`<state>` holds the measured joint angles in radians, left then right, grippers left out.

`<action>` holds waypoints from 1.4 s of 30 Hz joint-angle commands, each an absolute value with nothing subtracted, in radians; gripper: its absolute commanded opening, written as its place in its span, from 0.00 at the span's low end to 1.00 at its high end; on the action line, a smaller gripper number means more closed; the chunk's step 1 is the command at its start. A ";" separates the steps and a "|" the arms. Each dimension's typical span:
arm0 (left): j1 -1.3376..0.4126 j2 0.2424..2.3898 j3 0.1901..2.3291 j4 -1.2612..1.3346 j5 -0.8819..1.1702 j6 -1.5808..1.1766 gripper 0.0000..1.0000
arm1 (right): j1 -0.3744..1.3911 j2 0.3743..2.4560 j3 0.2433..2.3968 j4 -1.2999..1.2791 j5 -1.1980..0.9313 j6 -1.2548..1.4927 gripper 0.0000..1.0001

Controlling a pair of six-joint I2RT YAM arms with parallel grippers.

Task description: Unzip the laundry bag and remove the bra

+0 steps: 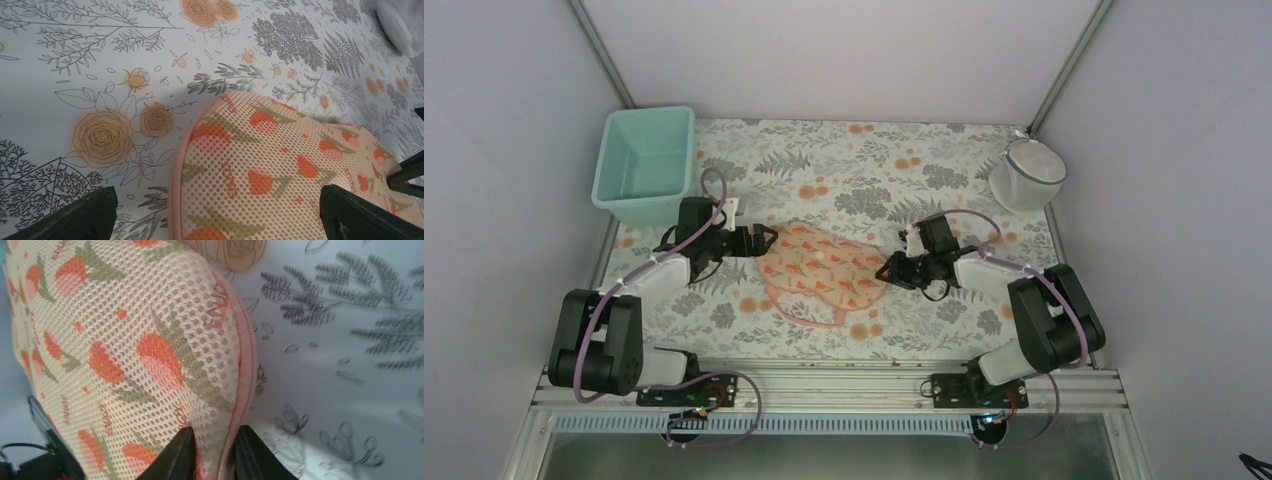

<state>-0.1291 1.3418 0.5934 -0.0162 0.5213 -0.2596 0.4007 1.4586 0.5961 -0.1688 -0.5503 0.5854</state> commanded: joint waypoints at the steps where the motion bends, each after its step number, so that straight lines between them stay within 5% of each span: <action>1: -0.127 1.299 0.573 0.015 0.481 -0.265 1.00 | 0.351 1.512 0.684 -0.209 -0.573 0.499 0.16; 4: -0.126 1.277 0.562 0.011 0.472 -0.254 1.00 | 0.329 1.595 0.808 -0.289 -0.515 0.345 0.04; 17: -0.127 1.188 0.585 0.018 0.690 0.024 1.00 | 0.417 1.763 1.251 -0.713 -0.377 -0.679 0.04; 21: -0.126 1.171 0.606 -0.017 0.851 0.232 1.00 | 0.457 1.718 1.309 -0.716 -0.259 -0.720 0.04; 29: -0.148 1.158 0.681 -0.179 1.001 0.513 1.00 | 0.472 1.376 1.079 -0.416 -0.498 -0.902 0.04; 42: -0.255 1.178 0.700 -0.289 1.045 0.548 0.99 | 0.580 1.390 1.162 -0.431 -0.442 -1.004 0.04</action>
<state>-0.2375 1.1744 0.6899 -0.2314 0.9638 0.5026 0.5709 1.3762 1.1114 -0.4786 -0.4446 -0.9577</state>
